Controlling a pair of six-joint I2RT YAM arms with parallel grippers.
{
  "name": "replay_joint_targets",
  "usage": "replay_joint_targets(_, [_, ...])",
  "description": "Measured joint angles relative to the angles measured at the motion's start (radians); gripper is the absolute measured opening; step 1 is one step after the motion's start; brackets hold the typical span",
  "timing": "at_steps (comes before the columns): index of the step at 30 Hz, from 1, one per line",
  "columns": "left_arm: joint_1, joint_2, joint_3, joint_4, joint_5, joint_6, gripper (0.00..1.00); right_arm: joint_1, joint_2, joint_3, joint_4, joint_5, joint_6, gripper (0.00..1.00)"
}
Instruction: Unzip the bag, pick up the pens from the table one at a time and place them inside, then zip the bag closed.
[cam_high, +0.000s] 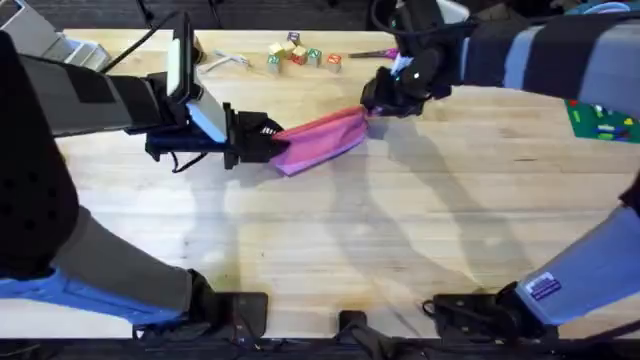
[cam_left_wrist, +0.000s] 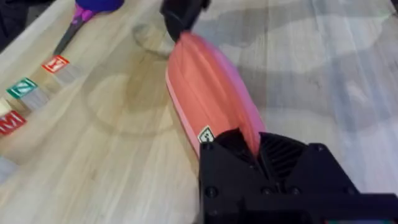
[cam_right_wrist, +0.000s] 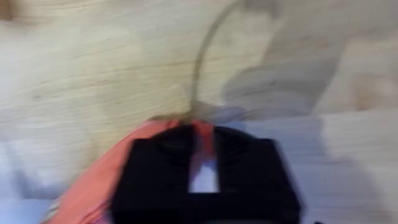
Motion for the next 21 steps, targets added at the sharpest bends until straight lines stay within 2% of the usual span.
replay_joint_targets(3, [0.008, 0.0, 0.0, -0.009, -0.001, 0.0, 0.043, -0.032, -0.038, 0.0, -0.008, 0.064, -0.056, 0.697])
replay_joint_targets(5, [0.012, 0.0, 0.0, -0.009, -0.001, 0.0, 0.043, -0.05, -0.076, 0.0, -0.023, 0.093, -0.087, 0.951])
replay_joint_targets(6, [0.014, 0.0, 0.0, -0.009, -0.001, 0.0, 0.043, -0.054, -0.101, 0.0, -0.034, 0.105, -0.101, 0.987])
replay_joint_targets(15, [0.014, 0.0, 0.0, -0.009, -0.001, 0.0, 0.043, -0.021, -0.301, 0.0, -0.192, 0.137, -0.22, 0.997])
replay_joint_targets(21, [0.014, 0.0, 0.0, -0.009, -0.001, 0.0, 0.046, 0.0, -0.343, 0.0, -0.221, 0.139, -0.246, 0.998])
